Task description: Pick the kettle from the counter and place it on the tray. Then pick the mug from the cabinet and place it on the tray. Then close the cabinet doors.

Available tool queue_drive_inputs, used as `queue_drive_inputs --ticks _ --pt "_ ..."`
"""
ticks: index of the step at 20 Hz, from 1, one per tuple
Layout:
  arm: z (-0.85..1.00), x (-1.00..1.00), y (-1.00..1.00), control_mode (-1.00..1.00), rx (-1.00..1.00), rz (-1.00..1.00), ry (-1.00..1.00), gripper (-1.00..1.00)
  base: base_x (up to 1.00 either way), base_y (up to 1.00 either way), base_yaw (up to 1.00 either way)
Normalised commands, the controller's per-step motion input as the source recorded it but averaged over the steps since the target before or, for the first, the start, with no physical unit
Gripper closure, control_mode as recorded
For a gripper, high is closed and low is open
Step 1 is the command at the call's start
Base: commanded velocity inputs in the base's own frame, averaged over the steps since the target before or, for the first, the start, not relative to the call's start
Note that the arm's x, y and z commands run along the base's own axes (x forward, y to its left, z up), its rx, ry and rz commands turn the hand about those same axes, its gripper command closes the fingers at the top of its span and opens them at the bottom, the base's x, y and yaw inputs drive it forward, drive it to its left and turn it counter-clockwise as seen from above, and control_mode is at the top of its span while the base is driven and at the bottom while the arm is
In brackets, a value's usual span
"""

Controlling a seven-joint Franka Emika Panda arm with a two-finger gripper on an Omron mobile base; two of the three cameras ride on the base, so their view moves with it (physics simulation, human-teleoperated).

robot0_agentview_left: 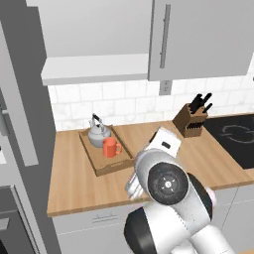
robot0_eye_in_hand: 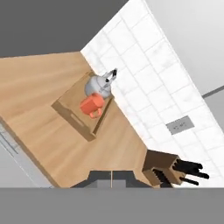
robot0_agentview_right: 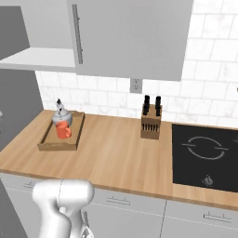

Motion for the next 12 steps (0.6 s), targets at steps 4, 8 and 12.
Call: queue_drive_inputs --ticks 4,8,12 --pt "-0.41 -0.28 0.10 -1.00 -0.24 0.05 -0.23 1.00 0.00 0.00 0.00" --pt "-0.45 -0.18 0.19 -1.00 -0.25 0.01 -0.19 1.00 0.00 0.00 0.00" --pt "-0.57 0.00 0.37 -1.00 -0.29 -0.04 -0.13 1.00 0.00 0.00 0.00"
